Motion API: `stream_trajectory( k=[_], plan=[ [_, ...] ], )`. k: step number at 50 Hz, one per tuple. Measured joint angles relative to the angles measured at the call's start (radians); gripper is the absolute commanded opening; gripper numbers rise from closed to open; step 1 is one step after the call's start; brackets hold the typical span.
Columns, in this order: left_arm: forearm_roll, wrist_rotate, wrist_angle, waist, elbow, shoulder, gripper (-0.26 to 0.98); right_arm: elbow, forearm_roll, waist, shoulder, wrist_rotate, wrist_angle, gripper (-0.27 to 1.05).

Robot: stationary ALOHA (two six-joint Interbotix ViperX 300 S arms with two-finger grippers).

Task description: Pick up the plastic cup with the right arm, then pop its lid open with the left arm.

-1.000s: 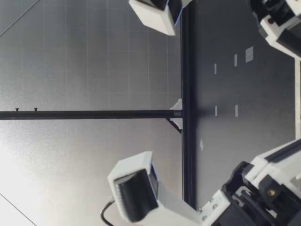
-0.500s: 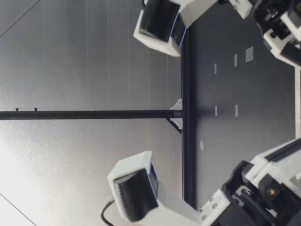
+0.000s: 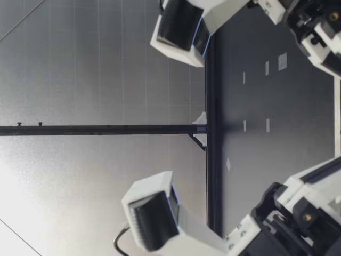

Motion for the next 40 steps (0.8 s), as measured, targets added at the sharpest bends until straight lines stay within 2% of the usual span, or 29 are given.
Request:
stream_trajectory(
  k=[7,15,18,22,28,31,35,40],
  plan=[
    [-0.005,-0.003,-0.009,0.0,0.041,-0.089,-0.04,0.092,0.002,0.002,-0.084,-0.018,-0.043,0.36],
    [-0.118,-0.103,-0.086,-0.002,0.104,-0.186,0.0,0.224,0.0,0.0,-0.242,-0.104,-0.273,0.36],
    [-0.16,-0.199,-0.149,-0.002,0.137,-0.206,0.04,0.27,-0.003,0.0,-0.287,-0.156,-0.405,0.36],
    [-0.179,-0.356,-0.252,-0.006,0.172,-0.216,0.11,0.325,-0.006,0.0,-0.313,-0.224,-0.586,0.36],
    [-0.164,-0.661,-0.485,-0.014,0.224,-0.216,0.27,0.351,-0.006,0.0,-0.293,-0.298,-0.776,0.36],
    [-0.14,-0.802,-0.614,-0.014,0.242,-0.204,0.39,0.344,-0.006,0.0,-0.265,-0.316,-0.83,0.36],
    [-0.112,-0.965,-0.756,-0.014,0.245,-0.175,0.58,0.302,-0.006,0.0,-0.207,-0.327,-0.848,0.36],
    [-0.097,-1.072,-0.827,-0.015,0.227,-0.143,0.78,0.227,-0.006,0.0,-0.137,-0.331,-0.848,0.36]
  ],
)
